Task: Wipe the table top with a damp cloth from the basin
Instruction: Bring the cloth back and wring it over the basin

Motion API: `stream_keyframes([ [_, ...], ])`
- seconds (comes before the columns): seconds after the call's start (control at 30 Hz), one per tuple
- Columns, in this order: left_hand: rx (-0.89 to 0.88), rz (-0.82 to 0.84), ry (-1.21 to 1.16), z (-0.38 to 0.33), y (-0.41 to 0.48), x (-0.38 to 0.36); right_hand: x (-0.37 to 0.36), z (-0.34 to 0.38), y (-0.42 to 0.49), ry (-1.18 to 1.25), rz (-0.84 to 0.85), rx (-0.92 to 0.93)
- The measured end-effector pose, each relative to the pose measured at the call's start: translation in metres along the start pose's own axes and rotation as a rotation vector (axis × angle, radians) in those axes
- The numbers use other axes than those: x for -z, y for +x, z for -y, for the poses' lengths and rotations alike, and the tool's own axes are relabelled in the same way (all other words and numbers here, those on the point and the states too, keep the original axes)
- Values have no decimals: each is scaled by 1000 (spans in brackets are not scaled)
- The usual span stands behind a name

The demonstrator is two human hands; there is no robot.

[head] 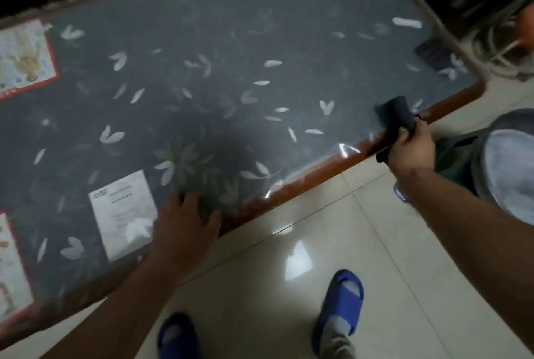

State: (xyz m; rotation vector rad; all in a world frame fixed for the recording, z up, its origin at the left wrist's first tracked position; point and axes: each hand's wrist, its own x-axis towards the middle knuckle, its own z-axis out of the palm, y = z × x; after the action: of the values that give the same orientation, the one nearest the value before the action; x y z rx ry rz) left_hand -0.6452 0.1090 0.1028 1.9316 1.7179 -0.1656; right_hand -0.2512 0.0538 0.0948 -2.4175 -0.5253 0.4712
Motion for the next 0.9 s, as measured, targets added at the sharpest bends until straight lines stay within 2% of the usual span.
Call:
stream_keyframes([
  [0.13,-80,33,-31,-114,3,-26,77,-41,26,115,6,-63],
  [0.23,-173,65,-41,-197,2,-44,114,-69,28,275,129,-128],
  [0.37,-267,187,-124,-287,3,-63,134,-93,28,535,288,-275],
  [0.47,-251,394,-316,-347,-4,-68,148,-96,31,767,334,-394],
  [0.57,-94,690,-654,-408,-17,-79,172,-95,30,899,391,-409],
  [0.63,25,876,-778,-445,-26,-91,188,-102,30,931,417,-388],
  [0.7,34,977,-818,-470,-32,-108,202,-110,30,926,414,-356],
  [0.83,-169,928,-716,-497,-36,-144,227,-140,38,920,322,-365],
  [0.9,-183,975,-679,-509,-38,-161,239,-159,40,940,229,-416],
])
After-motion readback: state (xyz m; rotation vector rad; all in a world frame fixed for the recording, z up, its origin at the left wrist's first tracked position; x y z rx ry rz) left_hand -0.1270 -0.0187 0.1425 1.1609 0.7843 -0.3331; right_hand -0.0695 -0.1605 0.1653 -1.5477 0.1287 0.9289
